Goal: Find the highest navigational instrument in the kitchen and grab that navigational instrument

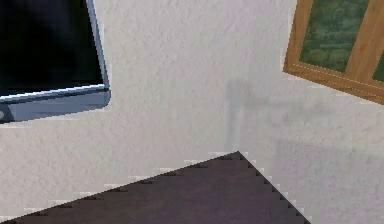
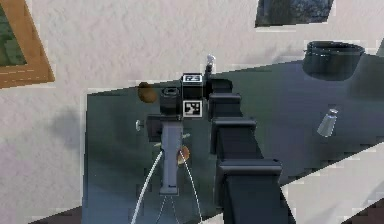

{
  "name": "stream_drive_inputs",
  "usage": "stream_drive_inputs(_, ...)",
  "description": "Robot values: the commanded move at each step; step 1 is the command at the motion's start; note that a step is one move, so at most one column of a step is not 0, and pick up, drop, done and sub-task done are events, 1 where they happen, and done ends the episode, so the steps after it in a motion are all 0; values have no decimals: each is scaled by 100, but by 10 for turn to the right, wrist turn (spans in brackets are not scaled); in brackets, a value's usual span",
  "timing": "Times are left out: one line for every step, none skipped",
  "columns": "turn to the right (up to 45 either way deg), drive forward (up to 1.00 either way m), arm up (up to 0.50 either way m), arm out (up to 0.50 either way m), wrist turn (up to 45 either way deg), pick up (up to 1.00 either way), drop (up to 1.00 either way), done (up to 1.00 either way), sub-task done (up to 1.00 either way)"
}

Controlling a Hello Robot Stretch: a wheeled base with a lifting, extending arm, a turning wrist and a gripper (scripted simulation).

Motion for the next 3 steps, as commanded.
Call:
stream_drive_inputs(0, 0, 0, 0, 450, 0, 0, 0, 0)
stream_drive_inputs(0, 0, 0, 0, 450, 0, 0, 0, 0)
stream_drive_inputs(0, 0, 0, 0, 450, 0, 0, 0, 0)
